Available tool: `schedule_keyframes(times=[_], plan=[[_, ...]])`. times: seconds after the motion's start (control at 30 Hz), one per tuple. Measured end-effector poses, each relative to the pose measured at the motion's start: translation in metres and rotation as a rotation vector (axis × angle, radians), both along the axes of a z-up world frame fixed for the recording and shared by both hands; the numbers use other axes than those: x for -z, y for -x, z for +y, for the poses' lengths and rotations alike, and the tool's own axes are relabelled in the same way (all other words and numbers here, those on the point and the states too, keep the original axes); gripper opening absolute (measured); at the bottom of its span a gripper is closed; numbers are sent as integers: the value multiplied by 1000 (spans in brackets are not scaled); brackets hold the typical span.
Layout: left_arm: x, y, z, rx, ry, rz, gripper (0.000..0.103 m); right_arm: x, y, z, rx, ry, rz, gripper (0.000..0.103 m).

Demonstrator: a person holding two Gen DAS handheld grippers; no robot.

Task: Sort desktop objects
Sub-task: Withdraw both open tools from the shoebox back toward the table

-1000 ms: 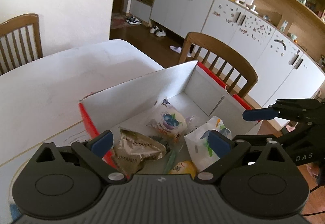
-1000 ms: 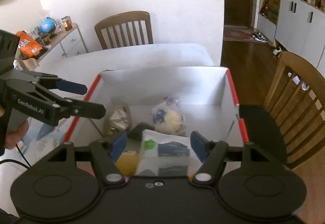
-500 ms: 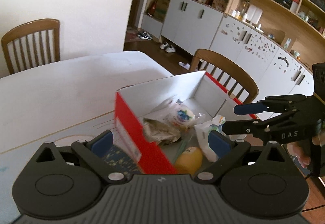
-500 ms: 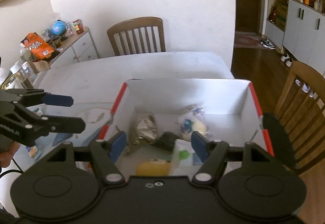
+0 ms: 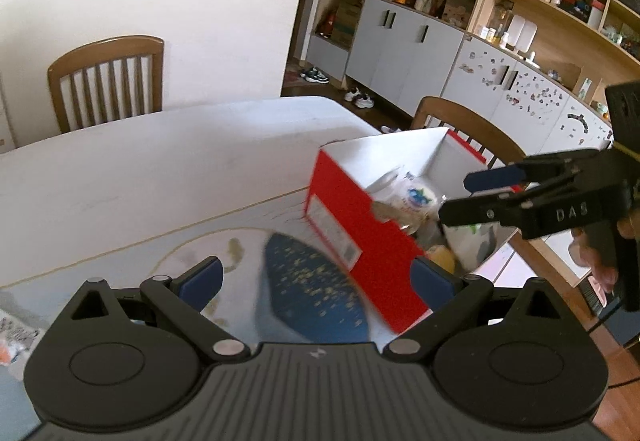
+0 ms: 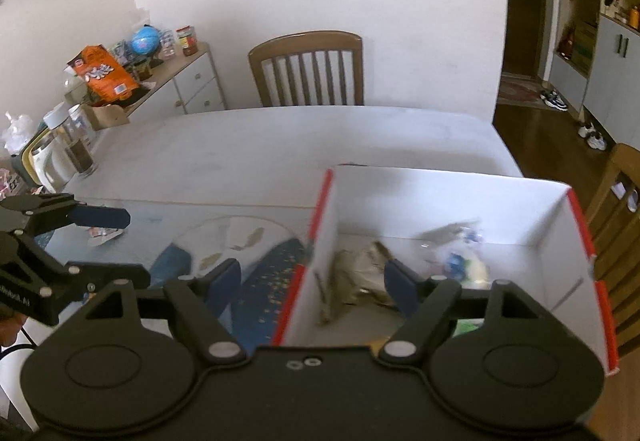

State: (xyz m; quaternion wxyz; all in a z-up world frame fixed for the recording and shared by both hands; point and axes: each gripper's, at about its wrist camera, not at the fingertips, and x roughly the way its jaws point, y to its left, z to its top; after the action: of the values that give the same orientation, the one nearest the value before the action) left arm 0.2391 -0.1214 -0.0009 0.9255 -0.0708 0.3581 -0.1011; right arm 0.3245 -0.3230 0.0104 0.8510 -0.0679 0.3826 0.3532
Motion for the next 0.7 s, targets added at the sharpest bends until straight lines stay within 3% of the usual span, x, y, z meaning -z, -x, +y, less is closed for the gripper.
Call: schedule_keyframes(times=[0.7], plan=[[40,70,101,-27,11,55,103,10,42,146,-198,2,3,83]])
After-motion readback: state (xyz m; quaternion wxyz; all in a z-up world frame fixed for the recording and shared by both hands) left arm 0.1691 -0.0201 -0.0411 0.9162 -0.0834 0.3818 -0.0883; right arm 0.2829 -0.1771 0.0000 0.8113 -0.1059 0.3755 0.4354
